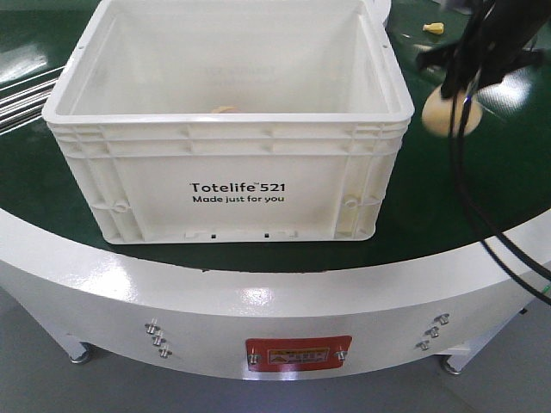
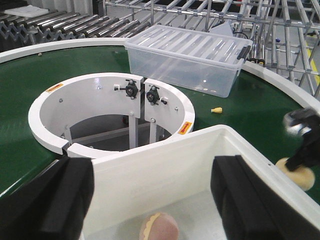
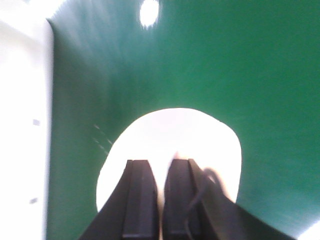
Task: Place moving items into box and shelve
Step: 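Grasp the tan ball on the belt with the right gripper, then lower the tan ball into the crate and open the right gripper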
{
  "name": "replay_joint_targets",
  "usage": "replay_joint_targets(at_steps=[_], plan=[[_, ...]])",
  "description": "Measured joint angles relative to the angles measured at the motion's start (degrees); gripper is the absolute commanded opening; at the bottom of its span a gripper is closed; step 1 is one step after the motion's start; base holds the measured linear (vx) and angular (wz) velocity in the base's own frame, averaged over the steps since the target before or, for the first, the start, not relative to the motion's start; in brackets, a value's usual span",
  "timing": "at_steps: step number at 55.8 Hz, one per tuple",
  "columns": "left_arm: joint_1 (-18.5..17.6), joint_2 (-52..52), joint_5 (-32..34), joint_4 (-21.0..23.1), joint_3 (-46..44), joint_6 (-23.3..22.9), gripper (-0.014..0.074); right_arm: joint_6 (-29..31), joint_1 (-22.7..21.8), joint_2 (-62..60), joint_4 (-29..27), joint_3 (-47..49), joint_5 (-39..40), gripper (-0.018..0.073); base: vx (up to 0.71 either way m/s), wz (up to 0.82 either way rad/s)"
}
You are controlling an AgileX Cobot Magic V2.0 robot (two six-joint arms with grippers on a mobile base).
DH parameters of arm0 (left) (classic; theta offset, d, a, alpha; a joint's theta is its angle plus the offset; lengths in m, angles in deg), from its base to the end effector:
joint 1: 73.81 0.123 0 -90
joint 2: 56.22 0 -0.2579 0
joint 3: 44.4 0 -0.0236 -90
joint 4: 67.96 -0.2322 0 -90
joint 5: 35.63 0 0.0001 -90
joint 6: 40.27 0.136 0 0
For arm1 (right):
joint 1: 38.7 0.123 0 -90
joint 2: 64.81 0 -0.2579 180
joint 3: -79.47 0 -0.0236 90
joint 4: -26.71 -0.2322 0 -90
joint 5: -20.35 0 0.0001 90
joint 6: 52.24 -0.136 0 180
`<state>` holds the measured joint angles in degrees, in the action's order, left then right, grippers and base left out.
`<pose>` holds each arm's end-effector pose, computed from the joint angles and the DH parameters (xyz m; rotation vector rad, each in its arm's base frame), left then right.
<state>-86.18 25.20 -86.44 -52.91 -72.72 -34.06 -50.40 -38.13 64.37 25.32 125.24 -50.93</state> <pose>0.2509 -0.0831 0.5064 0.2858 1.7850 -0.3787 0.4489 0.0076 0.2501 -0.0532 2.6990 0.0267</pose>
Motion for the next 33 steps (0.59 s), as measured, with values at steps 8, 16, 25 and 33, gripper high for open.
replay_joint_targets(at_steps=[8, 16, 25, 33], plan=[[0.0, 0.0, 0.86, -1.39, 0.0, -2.99, 0.0586, 0.71, 0.0, -11.34, -4.41, 0.0, -0.46, -0.0009, 0.0, 0.0], [0.0, 0.37, 1.48, -3.5, -0.05, -3.68, 0.0586, 7.41, 0.67, -20.39, -16.12, 0.1, -0.86, -0.0008, 0.0, 0.0], [0.0, 3.09, 1.44, -5.73, -0.05, -5.29, 0.0586, 15.85, 10.47, -24.39, -20.77, 0.63, 1.5, -0.0003, 0.0, 0.0], [0.0, 5.58, 1.31, -6.12, -0.05, -5.73, 0.0586, 16.79, 21.18, -20.23, -14.42, 0.63, 2.31, 0.0075, 0.0, 0.0]])
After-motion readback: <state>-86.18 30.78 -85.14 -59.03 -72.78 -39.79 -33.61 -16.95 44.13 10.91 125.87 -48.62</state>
